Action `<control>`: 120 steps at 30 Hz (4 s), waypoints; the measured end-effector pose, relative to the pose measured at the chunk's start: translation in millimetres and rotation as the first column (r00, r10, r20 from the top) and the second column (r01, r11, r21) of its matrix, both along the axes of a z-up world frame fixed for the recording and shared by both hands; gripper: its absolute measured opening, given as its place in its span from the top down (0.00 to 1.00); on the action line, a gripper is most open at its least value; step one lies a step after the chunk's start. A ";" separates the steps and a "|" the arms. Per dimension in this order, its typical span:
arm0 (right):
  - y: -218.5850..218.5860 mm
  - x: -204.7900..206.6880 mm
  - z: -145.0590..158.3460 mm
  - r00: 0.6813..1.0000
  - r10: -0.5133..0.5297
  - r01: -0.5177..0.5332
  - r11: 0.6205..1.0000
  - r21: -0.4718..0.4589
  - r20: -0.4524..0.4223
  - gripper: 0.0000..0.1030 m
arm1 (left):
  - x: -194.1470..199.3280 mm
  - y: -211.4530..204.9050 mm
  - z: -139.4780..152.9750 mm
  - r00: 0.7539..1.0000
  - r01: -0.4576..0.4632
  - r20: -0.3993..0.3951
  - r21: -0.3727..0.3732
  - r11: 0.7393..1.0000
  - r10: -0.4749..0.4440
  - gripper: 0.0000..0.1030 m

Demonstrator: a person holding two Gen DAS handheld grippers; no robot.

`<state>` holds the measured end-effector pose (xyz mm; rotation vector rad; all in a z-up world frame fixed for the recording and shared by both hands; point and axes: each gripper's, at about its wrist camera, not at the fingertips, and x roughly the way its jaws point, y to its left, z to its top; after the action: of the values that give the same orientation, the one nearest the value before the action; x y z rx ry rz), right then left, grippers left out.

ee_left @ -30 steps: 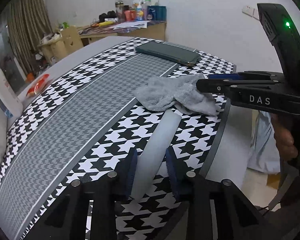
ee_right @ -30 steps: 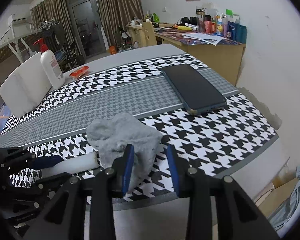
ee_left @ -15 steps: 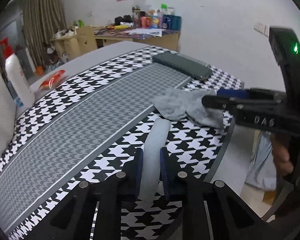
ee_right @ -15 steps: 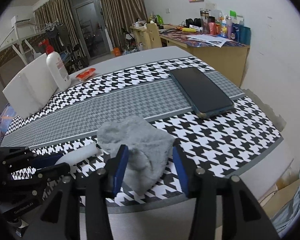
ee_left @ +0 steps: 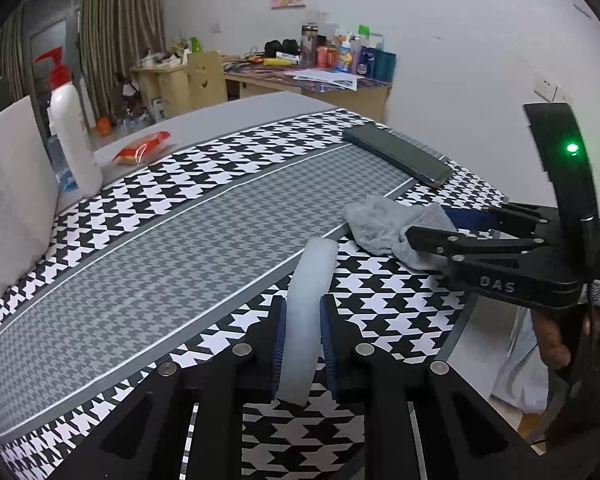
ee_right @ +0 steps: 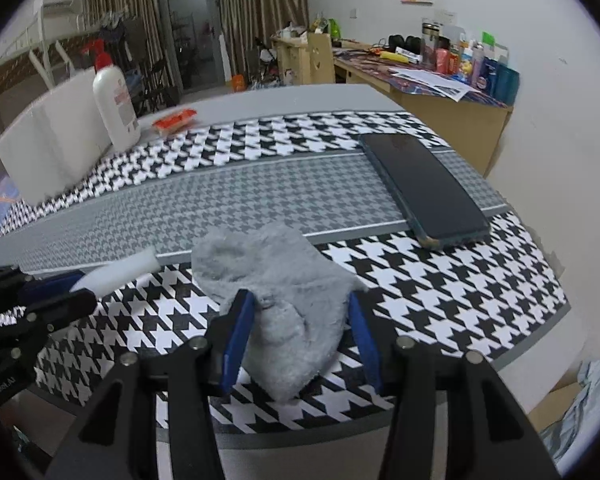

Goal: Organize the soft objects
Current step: 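Close the left gripper on the white foam tube while the right gripper holds the sock, then carry the foam tube and grey sock with both grippers over the foam box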

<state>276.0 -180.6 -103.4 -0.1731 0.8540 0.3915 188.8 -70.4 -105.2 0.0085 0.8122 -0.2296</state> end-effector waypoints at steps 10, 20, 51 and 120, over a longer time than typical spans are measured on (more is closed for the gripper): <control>15.0 5.7 -4.4 1.000 0.016 -0.016 0.999 -0.036 -0.016 0.46 | -5.7 13.2 5.4 1.000 -0.017 0.010 -0.015 1.000 0.017 0.82; 29.6 -9.3 1.2 0.998 0.060 -0.059 0.998 0.012 -0.035 0.80 | -11.3 27.1 15.1 0.999 -0.026 0.034 -0.032 0.999 0.027 0.82; 80.6 -58.3 76.3 0.973 0.134 -0.157 0.981 0.116 0.189 0.80 | -39.0 93.7 61.5 0.966 -0.176 0.188 -0.019 0.984 0.177 0.82; 256.2 -44.6 177.9 0.872 0.335 -0.415 0.893 0.177 0.357 0.80 | -41.0 249.3 164.0 0.793 -0.495 0.421 0.022 0.869 0.441 0.82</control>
<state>231.5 75.6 74.5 -0.1653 0.4400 0.8136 147.8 178.9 58.8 -0.0222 0.3894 0.2977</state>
